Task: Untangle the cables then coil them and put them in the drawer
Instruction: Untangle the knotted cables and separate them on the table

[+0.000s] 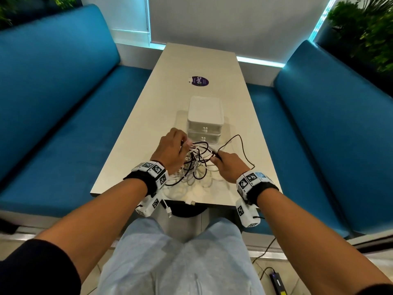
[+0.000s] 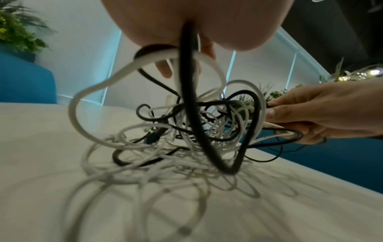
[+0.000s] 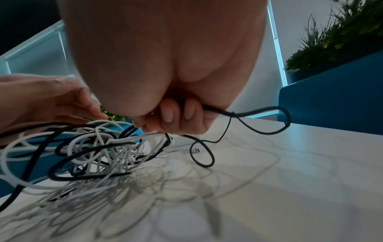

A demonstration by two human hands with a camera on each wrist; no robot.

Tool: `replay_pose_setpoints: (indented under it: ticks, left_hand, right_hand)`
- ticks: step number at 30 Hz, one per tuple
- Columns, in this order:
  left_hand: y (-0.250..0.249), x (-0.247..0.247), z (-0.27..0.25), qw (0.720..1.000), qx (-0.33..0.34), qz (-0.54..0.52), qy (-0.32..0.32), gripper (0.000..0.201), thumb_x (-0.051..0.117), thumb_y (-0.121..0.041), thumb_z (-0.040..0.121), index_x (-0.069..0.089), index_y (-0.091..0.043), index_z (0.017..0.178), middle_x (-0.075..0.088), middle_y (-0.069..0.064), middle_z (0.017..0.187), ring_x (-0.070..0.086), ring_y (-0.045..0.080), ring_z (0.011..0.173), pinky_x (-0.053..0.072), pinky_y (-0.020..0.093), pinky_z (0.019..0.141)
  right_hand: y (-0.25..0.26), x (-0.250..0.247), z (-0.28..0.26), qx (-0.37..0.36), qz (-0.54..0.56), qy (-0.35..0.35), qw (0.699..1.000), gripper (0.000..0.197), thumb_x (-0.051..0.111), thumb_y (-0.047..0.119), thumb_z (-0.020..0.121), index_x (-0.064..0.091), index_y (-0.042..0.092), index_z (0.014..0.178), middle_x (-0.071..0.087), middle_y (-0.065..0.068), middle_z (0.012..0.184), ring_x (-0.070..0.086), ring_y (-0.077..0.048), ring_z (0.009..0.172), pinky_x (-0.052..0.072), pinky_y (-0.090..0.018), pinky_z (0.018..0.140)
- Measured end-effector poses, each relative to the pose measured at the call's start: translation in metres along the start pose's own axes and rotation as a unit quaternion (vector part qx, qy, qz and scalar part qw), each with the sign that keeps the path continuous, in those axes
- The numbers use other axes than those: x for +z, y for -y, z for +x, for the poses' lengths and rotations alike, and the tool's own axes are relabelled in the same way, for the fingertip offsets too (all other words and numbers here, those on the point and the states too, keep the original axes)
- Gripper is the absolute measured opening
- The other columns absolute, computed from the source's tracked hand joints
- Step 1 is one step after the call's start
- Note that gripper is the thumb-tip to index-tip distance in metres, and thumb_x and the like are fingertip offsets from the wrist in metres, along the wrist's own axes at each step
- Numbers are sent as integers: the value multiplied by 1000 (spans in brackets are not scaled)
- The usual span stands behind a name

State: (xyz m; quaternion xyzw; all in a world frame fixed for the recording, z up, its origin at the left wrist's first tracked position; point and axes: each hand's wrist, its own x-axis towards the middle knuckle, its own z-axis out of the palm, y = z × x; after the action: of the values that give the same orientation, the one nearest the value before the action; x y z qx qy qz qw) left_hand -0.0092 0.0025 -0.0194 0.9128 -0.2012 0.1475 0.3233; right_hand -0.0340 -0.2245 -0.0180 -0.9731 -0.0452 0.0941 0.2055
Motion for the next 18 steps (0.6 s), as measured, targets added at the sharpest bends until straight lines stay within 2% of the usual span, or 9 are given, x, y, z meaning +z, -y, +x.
replay_pose_setpoints:
  ticks: [2,5,7,9,11,12,15,18]
  left_hand:
    - [-2,-8,-3,996,51,67,-1,41,30,-54,96,49,-18,96,46,0,101,43,20,88,38,39,84]
    - [-2,-15,-10,973,102,190,85,51,41,-75,82,48,-25,91,41,-3,100,37,17,93,35,36,88]
    - [-3,-13,-14,952,108,265,111,59,42,-83,74,52,-26,87,41,-3,99,36,19,95,33,37,89]
    - [-6,-7,-13,942,82,305,113,53,46,-73,78,57,-25,97,45,-1,105,38,22,101,31,40,92]
    - [-10,-2,-11,942,53,312,110,39,50,-54,84,61,-27,110,49,-1,113,39,24,110,29,42,95]
    - [-11,-1,-8,944,48,308,108,34,51,-47,86,63,-28,111,50,-1,115,39,25,113,27,43,95]
    - [-12,-4,1,951,34,284,114,25,53,-36,84,69,-28,101,53,-6,117,38,21,118,21,44,98]
    - [-8,-8,5,966,-11,232,115,22,54,-39,80,71,-30,91,55,-12,114,38,16,118,17,45,101]
  right_hand:
    - [0,0,2,7,0,0,1000,34,38,43,102,55,13,107,64,-15,92,59,-31,81,42,-35,67]
    - [2,1,4,17,-5,1,1000,32,38,42,103,53,13,105,63,-16,95,58,-32,84,43,-37,69]
    - [6,2,5,14,0,-4,1000,34,39,42,102,54,12,105,64,-15,96,58,-32,85,43,-36,69]
    - [10,2,5,3,12,-10,1000,33,41,42,102,56,12,104,64,-14,96,58,-31,85,42,-35,69]
    - [11,2,3,-9,13,-11,1000,30,42,42,101,55,14,99,64,-13,94,58,-30,84,41,-34,68]
    - [10,0,2,-10,9,-10,1000,31,43,43,101,55,15,98,64,-12,92,58,-30,84,42,-35,69]
    - [3,-3,-1,-12,-9,-5,1000,35,42,48,99,56,16,98,63,-10,89,58,-27,80,44,-35,67]
    - [-1,-7,-4,-12,-11,-13,1000,37,42,51,99,56,18,96,62,-8,85,57,-26,77,40,-33,64]
